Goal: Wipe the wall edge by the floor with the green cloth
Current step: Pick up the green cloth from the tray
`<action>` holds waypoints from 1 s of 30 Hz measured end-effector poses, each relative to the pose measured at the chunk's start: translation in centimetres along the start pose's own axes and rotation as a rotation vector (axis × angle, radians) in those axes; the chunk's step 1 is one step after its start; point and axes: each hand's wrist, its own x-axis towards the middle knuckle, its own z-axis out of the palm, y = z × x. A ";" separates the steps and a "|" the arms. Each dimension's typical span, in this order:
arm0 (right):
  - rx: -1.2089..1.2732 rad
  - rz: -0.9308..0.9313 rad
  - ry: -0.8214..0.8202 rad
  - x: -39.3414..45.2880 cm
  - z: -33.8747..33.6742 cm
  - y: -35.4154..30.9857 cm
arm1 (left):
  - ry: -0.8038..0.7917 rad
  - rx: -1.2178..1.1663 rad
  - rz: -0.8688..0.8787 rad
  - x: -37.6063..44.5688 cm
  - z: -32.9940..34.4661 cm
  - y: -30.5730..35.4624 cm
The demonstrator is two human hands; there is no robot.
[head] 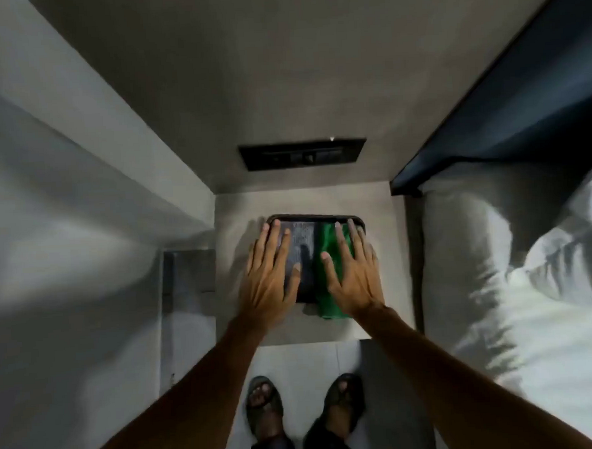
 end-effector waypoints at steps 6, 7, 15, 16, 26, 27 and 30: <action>-0.095 0.015 -0.013 2.5 7.9 4.0 | -0.142 0.066 0.029 1.6 8.1 -3.3; -0.146 -0.003 0.010 2.5 8.9 4.4 | -0.163 0.078 0.034 1.6 9.2 -3.9; -0.273 -0.038 0.159 3.2 11.7 5.8 | -0.053 0.178 0.069 1.1 12.8 -5.4; -0.264 -0.040 0.164 3.2 11.7 5.7 | -0.049 0.181 0.066 1.1 12.8 -5.5; 0.417 0.077 0.237 2.7 9.3 4.8 | -0.119 0.165 0.059 1.0 12.3 -5.1; 0.553 0.133 0.238 2.5 8.6 4.6 | -0.129 0.139 0.071 1.2 11.8 -4.9; 1.022 0.380 0.251 2.6 6.2 4.2 | -0.100 0.076 0.142 1.7 10.4 -4.7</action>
